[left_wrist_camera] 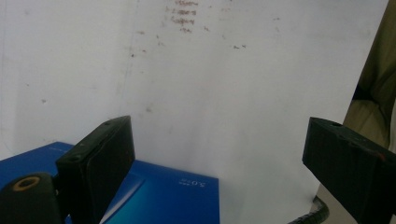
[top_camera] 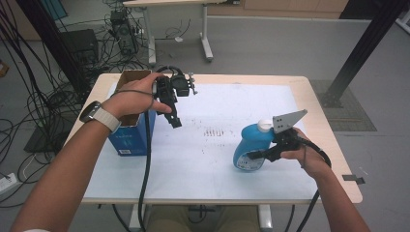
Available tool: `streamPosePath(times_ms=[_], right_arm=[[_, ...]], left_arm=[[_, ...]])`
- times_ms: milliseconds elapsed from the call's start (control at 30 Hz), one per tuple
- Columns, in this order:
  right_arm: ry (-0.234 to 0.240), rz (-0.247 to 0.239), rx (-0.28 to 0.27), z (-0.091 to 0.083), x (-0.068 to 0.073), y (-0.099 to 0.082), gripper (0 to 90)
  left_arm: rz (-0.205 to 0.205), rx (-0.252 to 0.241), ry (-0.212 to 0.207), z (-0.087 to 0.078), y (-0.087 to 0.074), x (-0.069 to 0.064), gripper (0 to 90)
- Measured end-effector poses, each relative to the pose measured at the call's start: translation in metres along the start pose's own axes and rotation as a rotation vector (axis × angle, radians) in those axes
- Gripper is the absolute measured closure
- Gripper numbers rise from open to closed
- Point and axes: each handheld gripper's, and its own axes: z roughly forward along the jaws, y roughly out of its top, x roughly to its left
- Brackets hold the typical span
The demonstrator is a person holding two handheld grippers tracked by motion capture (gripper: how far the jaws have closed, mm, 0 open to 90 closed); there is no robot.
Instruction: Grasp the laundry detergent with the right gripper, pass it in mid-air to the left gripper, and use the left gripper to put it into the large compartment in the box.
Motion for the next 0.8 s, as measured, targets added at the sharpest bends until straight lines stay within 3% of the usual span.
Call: streamPosePath(times_ms=[133, 233, 800], right_arm=[[0.006, 0.011, 0.006, 0.0, 0.004, 0.013, 43.3], [-0.027, 0.002, 0.014, 0.001, 0.007, 0.025, 43.3], [-0.045, 0.002, 0.063, 0.01, 0.013, 0.076, 43.4]], left_arm=[[0.008, -0.002, -0.002, -0.007, 0.002, -0.003, 8.9], [0.025, -0.009, 0.0, -0.017, 0.005, -0.008, 9.0], [0.092, 0.042, -0.004, -0.048, 0.027, -0.025, 8.3]])
